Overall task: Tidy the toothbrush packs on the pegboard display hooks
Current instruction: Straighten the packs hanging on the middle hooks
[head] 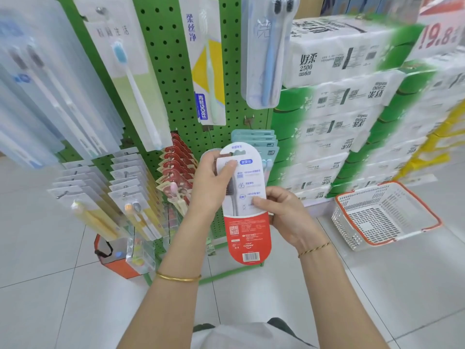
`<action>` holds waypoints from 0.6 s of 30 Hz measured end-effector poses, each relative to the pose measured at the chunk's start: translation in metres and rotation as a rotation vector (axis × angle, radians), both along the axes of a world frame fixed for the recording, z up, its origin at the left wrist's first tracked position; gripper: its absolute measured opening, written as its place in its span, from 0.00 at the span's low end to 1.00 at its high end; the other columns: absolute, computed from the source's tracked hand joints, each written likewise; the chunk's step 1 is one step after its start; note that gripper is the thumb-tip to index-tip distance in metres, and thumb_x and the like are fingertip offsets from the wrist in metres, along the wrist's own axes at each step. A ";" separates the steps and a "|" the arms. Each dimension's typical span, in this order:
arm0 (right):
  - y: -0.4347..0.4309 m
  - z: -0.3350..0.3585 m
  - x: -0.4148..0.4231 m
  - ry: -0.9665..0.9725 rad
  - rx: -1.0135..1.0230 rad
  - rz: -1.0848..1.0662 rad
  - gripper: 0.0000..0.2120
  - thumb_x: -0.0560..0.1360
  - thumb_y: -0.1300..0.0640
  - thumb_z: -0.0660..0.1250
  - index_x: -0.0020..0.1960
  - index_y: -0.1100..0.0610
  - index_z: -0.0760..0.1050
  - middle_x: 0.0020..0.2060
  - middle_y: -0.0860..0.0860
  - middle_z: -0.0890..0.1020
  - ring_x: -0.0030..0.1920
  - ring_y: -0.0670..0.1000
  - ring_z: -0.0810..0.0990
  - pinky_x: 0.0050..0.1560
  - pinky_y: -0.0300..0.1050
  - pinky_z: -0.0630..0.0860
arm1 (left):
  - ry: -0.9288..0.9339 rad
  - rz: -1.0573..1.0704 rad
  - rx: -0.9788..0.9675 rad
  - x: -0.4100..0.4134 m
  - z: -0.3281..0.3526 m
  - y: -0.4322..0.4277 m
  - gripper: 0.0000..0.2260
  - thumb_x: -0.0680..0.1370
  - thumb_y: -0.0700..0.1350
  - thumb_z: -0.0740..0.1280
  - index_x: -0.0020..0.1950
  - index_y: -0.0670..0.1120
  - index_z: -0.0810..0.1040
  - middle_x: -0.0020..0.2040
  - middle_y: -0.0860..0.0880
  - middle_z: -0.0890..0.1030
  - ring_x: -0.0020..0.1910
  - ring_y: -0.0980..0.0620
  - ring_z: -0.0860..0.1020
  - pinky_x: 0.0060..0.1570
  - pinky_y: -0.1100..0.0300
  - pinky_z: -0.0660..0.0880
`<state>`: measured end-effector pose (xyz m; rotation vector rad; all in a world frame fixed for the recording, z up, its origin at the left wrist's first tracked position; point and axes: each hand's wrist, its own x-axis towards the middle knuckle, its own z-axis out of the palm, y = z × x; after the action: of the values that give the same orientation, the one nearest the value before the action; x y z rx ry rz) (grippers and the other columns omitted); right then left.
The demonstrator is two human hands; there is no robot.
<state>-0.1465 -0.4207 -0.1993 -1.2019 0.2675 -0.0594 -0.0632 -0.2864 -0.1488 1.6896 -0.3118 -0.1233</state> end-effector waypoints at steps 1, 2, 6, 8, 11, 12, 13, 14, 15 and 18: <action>0.001 -0.001 0.000 -0.009 -0.001 0.034 0.08 0.64 0.62 0.73 0.41 0.61 0.77 0.37 0.53 0.84 0.34 0.50 0.82 0.36 0.42 0.78 | 0.061 -0.027 -0.049 0.000 -0.002 0.001 0.05 0.80 0.43 0.63 0.51 0.53 0.72 0.56 0.49 0.79 0.49 0.58 0.79 0.44 0.62 0.78; 0.002 -0.002 0.000 -0.021 0.015 0.066 0.09 0.63 0.62 0.75 0.40 0.60 0.76 0.37 0.53 0.84 0.34 0.49 0.82 0.36 0.42 0.78 | 0.133 -0.057 -0.109 -0.001 -0.005 0.002 0.05 0.81 0.42 0.62 0.51 0.53 0.73 0.55 0.48 0.79 0.49 0.56 0.79 0.47 0.59 0.78; 0.008 -0.015 0.002 -0.040 0.201 0.203 0.35 0.55 0.50 0.83 0.54 0.63 0.74 0.48 0.58 0.82 0.43 0.55 0.81 0.46 0.48 0.79 | 0.346 -0.164 -0.336 -0.002 -0.016 0.008 0.07 0.82 0.40 0.58 0.55 0.47 0.74 0.49 0.48 0.81 0.46 0.55 0.80 0.48 0.53 0.78; 0.014 -0.023 0.003 -0.037 0.279 0.296 0.45 0.55 0.48 0.83 0.65 0.63 0.68 0.56 0.61 0.79 0.51 0.59 0.80 0.53 0.53 0.78 | 0.398 -0.212 -0.380 -0.003 -0.019 0.011 0.08 0.82 0.40 0.57 0.57 0.46 0.74 0.46 0.50 0.82 0.44 0.55 0.80 0.44 0.56 0.78; 0.021 -0.031 0.004 -0.054 0.332 0.429 0.45 0.59 0.48 0.81 0.69 0.62 0.66 0.59 0.62 0.78 0.57 0.61 0.79 0.59 0.59 0.74 | 0.427 -0.227 -0.319 -0.001 -0.023 0.015 0.09 0.82 0.40 0.57 0.60 0.45 0.73 0.46 0.49 0.82 0.45 0.53 0.80 0.43 0.54 0.78; 0.022 -0.032 0.004 -0.055 0.327 0.431 0.45 0.58 0.47 0.81 0.68 0.61 0.68 0.58 0.61 0.79 0.56 0.59 0.79 0.59 0.59 0.74 | 0.414 -0.213 -0.267 0.000 -0.024 0.016 0.09 0.82 0.41 0.58 0.60 0.45 0.73 0.48 0.48 0.82 0.47 0.52 0.80 0.46 0.53 0.78; 0.022 -0.034 0.005 -0.042 0.302 0.409 0.45 0.57 0.46 0.82 0.67 0.61 0.69 0.57 0.59 0.79 0.55 0.57 0.80 0.59 0.58 0.75 | 0.379 -0.189 -0.191 0.001 -0.024 0.017 0.08 0.82 0.41 0.59 0.59 0.47 0.74 0.51 0.48 0.81 0.49 0.52 0.80 0.49 0.53 0.77; 0.021 -0.035 0.007 -0.011 0.246 0.367 0.47 0.55 0.45 0.82 0.67 0.61 0.69 0.56 0.58 0.79 0.54 0.55 0.80 0.58 0.56 0.76 | 0.328 -0.151 -0.099 0.004 -0.024 0.020 0.07 0.81 0.41 0.60 0.58 0.48 0.74 0.54 0.48 0.80 0.51 0.53 0.79 0.53 0.52 0.77; 0.022 -0.037 0.010 0.033 0.142 0.316 0.49 0.54 0.43 0.82 0.68 0.60 0.68 0.57 0.57 0.79 0.55 0.54 0.79 0.58 0.53 0.76 | 0.274 -0.103 -0.013 0.008 -0.025 0.023 0.07 0.81 0.42 0.61 0.58 0.49 0.74 0.56 0.49 0.79 0.53 0.53 0.79 0.56 0.52 0.76; 0.029 -0.039 0.020 0.211 -0.320 0.162 0.54 0.54 0.40 0.81 0.72 0.56 0.62 0.64 0.54 0.73 0.63 0.52 0.73 0.66 0.51 0.70 | 0.169 0.037 0.138 0.020 -0.026 0.033 0.10 0.80 0.42 0.62 0.61 0.50 0.73 0.58 0.51 0.78 0.55 0.54 0.77 0.60 0.49 0.75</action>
<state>-0.1262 -0.3918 -0.2384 -1.5477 0.3530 0.1729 -0.0432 -0.2537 -0.1751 1.8076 -0.1478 -0.2632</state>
